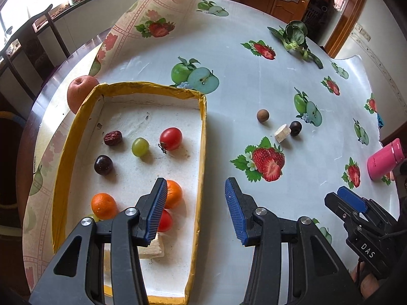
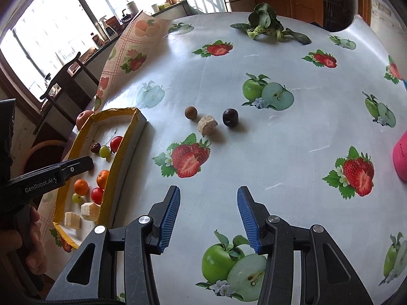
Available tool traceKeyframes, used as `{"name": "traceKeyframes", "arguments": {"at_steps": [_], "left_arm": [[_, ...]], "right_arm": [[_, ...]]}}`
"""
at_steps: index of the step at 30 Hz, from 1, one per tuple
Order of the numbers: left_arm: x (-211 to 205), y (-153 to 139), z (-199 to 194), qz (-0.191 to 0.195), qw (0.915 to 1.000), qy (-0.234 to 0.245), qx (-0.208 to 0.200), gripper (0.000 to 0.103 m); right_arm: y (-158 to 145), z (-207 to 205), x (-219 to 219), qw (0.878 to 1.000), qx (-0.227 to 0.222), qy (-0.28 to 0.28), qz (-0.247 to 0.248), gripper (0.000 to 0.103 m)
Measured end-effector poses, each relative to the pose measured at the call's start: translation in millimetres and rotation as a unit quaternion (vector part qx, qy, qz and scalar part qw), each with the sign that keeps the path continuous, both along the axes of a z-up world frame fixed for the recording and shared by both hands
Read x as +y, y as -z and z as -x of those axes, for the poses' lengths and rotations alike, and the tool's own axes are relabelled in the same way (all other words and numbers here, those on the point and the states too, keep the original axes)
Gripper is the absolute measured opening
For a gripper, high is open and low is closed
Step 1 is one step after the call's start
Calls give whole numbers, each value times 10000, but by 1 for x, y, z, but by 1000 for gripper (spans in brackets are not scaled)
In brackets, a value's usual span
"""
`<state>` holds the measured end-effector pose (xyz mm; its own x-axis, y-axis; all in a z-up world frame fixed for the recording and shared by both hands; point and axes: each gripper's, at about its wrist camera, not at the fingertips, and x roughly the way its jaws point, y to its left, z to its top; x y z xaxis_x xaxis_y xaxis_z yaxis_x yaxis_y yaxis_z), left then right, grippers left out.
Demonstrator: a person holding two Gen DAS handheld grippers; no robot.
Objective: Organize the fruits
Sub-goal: 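Withdraw both tools from the tray toward the remaining items on the table, then grasp the white cylindrical piece with the left tool while the right tool grasps the dark plum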
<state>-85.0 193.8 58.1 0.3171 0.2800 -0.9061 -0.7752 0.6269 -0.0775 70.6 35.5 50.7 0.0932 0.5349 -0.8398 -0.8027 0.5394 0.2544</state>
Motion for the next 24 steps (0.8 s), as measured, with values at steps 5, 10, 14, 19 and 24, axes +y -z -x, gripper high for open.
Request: {"name": "traceKeyframes", "arguments": {"at_steps": [5,10,14,19,24], "left_arm": [[-9,1,-15,40,9999,147,-26,45],[-15,10,-34,200,9993,320,-45,45],[-21,21,-52,325,9981,516,-49,45],[-19,36,-78,483,9962,717,-80,45],[-9,50,-104,588,9948,830,-101,45]], "right_arm": [[4,-10,-3,9999,9,101,-14,49],[11,-34,10,9995,36,303,-66,49],[20,-57,34,9992,171,368,-66,48],[32,-76,66,9992,223,342,-32,48],[50,-93,94,9986,380,353,33,48]]}}
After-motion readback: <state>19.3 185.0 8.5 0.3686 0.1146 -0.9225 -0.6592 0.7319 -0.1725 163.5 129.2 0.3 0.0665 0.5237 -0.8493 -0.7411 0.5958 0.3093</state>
